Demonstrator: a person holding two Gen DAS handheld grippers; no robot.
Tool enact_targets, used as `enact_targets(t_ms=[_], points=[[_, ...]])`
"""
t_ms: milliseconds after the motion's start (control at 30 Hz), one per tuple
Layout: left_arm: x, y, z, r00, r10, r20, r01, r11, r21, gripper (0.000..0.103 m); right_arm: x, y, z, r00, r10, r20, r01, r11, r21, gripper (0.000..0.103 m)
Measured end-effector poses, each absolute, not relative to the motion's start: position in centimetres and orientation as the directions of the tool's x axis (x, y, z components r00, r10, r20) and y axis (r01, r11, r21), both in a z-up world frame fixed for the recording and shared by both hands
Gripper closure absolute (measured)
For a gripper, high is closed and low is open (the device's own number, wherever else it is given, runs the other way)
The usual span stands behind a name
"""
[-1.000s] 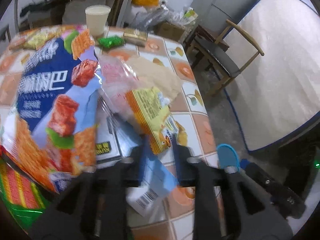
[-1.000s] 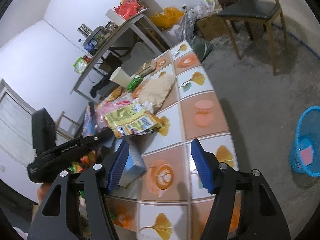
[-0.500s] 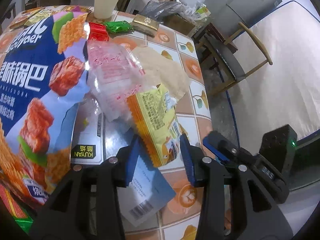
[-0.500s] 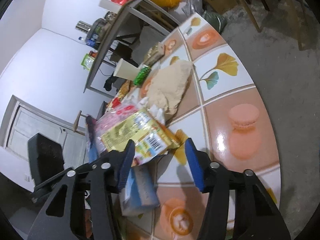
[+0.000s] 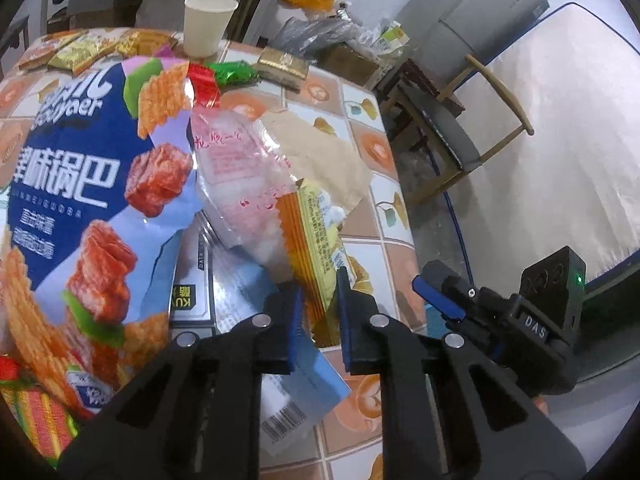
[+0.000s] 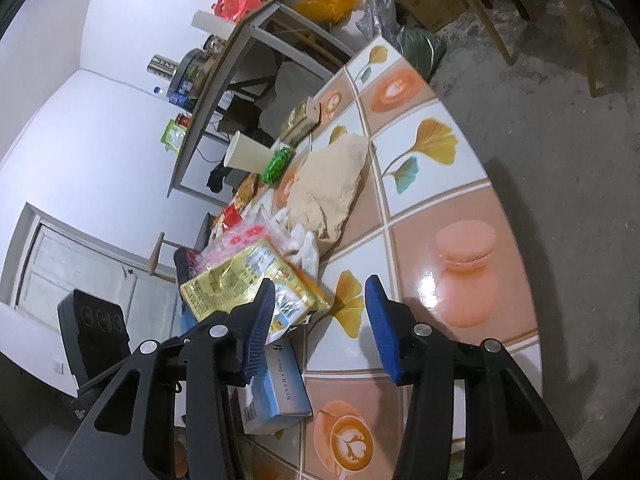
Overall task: Collect trash
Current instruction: 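Grasp the yellow snack wrapper with the left gripper while the right gripper reaches the clear bag, then lift the yellow wrapper with the left gripper while the right gripper grasps the clear printed bag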
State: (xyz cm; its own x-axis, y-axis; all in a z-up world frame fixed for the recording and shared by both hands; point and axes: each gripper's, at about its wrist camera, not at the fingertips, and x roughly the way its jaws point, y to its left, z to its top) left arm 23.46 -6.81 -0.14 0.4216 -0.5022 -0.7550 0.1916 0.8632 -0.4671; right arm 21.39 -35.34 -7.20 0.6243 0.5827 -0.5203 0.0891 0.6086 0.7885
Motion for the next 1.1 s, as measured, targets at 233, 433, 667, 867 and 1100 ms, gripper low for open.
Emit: enact_targets(t_ms=[233, 433, 667, 867, 1100], points=[[22.3, -5.4, 2.6, 0.491, -0.542, -0.682, 0.256, 0.838, -0.482, 0.09, 20.9, -35.5, -6.5, 0.624, 0.59, -0.512, 0.083, 0.601, 0.795, 0.056], [21.4, -2.9, 5.5, 0.566, -0.573, -0.593, 0.29, 0.812, -0.507, 0.09, 21.4, -34.0, -6.6, 0.59, 0.637, -0.497, 0.068, 0.573, 0.816, 0.055], [20.7, 0.5, 8.1, 0.672, -0.528, -0.519, 0.28, 0.83, -0.482, 0.09, 23.1, -31.1, -6.6, 0.524, 0.752, -0.399, 0.049, 0.441, 0.896, 0.049], [20.5, 2.5, 8.1, 0.7, -0.509, -0.501, 0.258, 0.834, -0.487, 0.09, 25.5, -28.2, -7.7, 0.453, 0.847, -0.277, 0.092, 0.265, 0.96, 0.048], [20.7, 3.6, 8.0, 0.707, -0.511, -0.489, 0.254, 0.828, -0.499, 0.09, 27.3, -25.2, -9.7, 0.399, 0.898, -0.187, 0.186, 0.12, 0.975, 0.048]])
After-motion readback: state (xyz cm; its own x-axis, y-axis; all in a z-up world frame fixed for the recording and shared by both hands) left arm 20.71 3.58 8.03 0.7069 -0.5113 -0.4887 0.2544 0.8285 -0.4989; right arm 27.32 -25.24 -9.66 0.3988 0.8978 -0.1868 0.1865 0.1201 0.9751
